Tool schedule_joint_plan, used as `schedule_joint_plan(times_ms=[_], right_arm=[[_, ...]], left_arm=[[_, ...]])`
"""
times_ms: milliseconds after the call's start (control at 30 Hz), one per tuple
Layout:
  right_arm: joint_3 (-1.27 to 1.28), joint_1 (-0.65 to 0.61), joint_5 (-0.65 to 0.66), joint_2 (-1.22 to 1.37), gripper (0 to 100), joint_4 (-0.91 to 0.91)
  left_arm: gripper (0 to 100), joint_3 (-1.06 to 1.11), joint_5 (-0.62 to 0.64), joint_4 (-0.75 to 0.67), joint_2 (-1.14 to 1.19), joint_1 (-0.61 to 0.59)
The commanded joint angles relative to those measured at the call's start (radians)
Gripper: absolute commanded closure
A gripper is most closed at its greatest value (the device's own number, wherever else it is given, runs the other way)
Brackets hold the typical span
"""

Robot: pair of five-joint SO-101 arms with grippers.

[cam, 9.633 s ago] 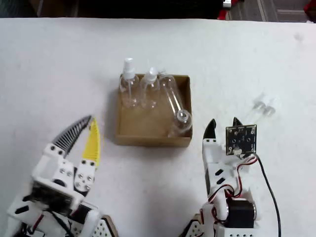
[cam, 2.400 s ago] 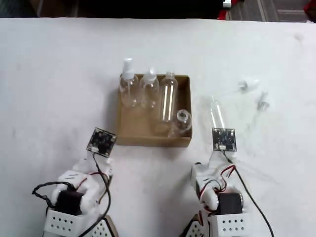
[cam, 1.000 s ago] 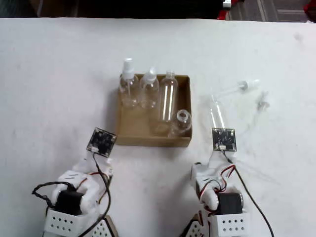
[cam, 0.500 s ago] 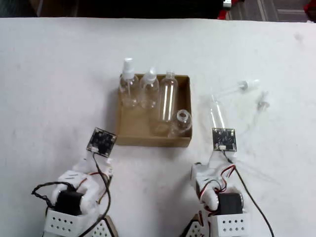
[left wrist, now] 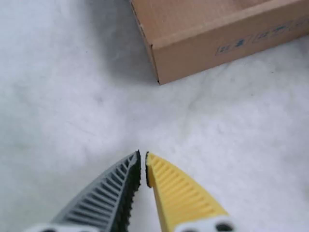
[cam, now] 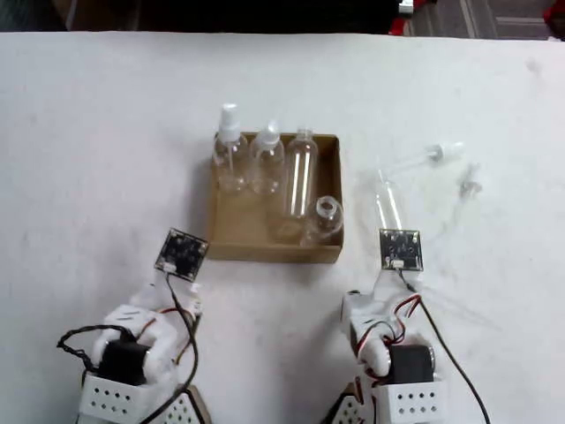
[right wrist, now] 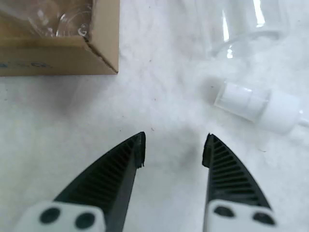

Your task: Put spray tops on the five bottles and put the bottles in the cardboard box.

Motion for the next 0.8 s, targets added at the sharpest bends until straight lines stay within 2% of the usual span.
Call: schedule_joint_plan(times_ms=[0,767], right_arm=[[0.009,0.005,-0.011,-0.005,82.0,0.007],[0.009,0.007,-0.009,-0.005,82.0,0.007]], left_arm=[[98,0.000,0.008,0.003,-0.013,0.013],[98,0.000,0.011,0.003,-0.013,0.013]])
